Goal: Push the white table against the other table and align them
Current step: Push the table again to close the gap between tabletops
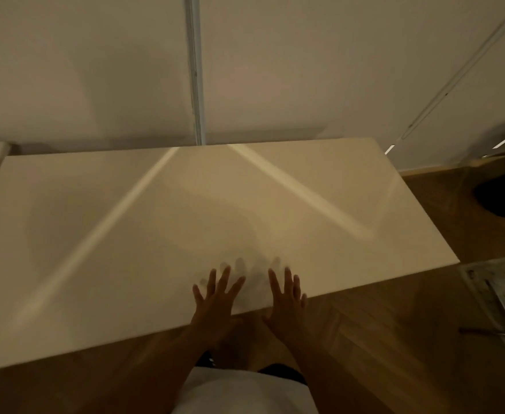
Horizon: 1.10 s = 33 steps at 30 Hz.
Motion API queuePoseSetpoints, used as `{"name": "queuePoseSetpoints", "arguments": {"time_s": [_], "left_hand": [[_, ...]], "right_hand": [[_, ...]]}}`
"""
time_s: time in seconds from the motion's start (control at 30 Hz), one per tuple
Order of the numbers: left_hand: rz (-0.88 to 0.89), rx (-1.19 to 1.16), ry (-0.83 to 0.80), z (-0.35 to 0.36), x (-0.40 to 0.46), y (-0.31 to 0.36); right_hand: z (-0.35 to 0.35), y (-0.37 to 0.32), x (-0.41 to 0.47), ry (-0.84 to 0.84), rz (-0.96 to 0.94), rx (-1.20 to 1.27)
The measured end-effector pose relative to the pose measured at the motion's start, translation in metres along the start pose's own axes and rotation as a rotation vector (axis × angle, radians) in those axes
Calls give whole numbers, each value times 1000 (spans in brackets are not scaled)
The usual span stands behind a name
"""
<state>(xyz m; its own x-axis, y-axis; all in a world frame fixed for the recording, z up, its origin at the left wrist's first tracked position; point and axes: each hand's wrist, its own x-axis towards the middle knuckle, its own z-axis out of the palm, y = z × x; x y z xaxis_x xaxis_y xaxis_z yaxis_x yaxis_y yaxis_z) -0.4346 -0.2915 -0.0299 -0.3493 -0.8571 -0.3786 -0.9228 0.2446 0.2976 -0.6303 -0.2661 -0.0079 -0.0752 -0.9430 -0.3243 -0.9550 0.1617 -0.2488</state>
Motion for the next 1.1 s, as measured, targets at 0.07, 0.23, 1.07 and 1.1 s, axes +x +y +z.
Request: {"name": "queuePoseSetpoints", "arguments": {"time_s": [0.07, 0.23, 1.07, 1.1], "left_hand": [[-33, -7, -27, -6, 8, 8], [-127, -68, -66, -2, 19, 27], [-488, -172, -73, 31, 83, 130], [-504, -149, -55, 29, 83, 130]], "right_hand": [[-4, 9, 14, -37, -17, -51], [-8, 33, 30, -85, -109, -130], [-6, 84, 84, -97, -209, -172], [-5, 85, 84, -80, -211, -178]]}}
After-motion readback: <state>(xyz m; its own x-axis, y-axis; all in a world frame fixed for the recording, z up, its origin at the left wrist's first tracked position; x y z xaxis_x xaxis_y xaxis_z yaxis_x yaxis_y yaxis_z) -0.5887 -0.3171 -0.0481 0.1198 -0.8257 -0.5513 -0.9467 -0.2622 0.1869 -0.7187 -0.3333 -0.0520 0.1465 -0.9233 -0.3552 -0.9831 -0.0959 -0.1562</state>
